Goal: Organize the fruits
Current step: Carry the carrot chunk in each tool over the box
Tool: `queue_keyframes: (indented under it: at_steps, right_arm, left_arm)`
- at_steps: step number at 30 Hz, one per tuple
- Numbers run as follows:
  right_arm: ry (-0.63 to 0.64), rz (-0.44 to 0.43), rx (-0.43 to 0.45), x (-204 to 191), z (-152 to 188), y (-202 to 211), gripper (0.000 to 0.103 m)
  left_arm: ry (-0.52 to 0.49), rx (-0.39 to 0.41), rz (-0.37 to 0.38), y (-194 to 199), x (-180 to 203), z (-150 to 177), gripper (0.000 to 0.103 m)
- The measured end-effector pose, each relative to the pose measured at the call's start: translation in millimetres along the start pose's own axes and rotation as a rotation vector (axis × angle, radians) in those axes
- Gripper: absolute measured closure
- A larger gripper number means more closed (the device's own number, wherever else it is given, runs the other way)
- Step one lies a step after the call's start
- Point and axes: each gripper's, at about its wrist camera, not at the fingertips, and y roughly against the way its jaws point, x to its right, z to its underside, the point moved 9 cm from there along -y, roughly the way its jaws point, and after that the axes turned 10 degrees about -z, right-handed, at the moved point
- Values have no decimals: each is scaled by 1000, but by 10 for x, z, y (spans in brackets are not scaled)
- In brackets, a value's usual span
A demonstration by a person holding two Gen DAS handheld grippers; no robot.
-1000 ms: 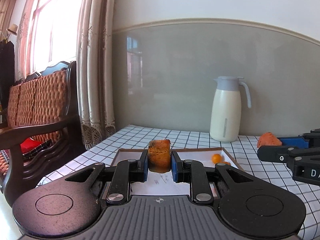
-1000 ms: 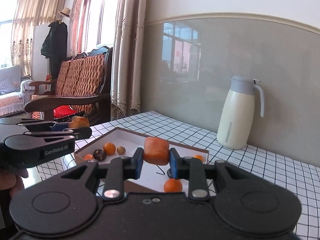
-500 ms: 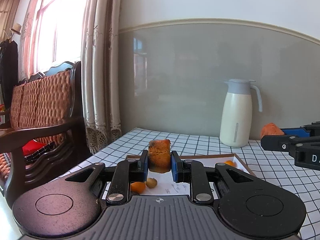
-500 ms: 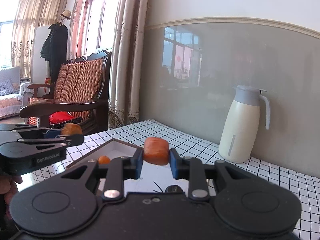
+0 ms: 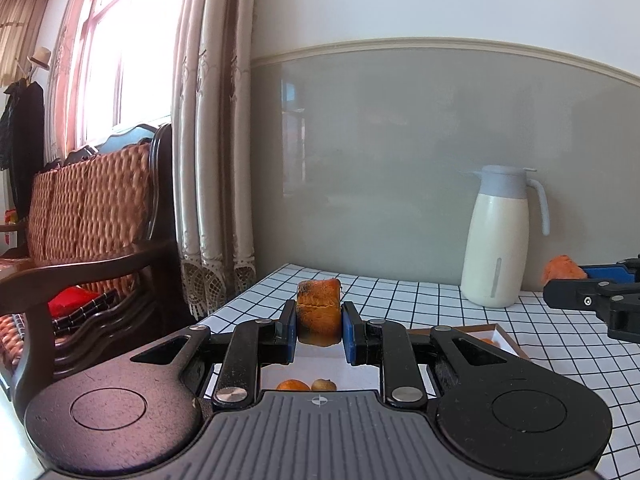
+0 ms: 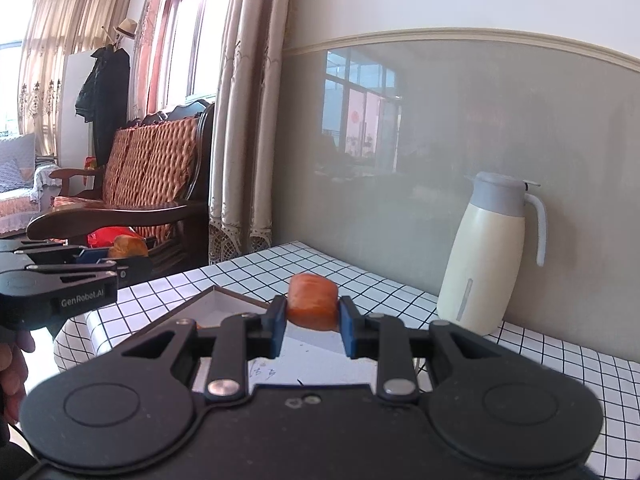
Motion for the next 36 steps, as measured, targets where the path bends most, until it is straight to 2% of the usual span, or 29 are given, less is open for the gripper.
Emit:
queue_keyframes:
  at_steps: [36]
  right_arm:
    - [-56,23,-108,440,242,-802,84]
  left_arm:
    - [-27,-100,0,-843,295,275,80]
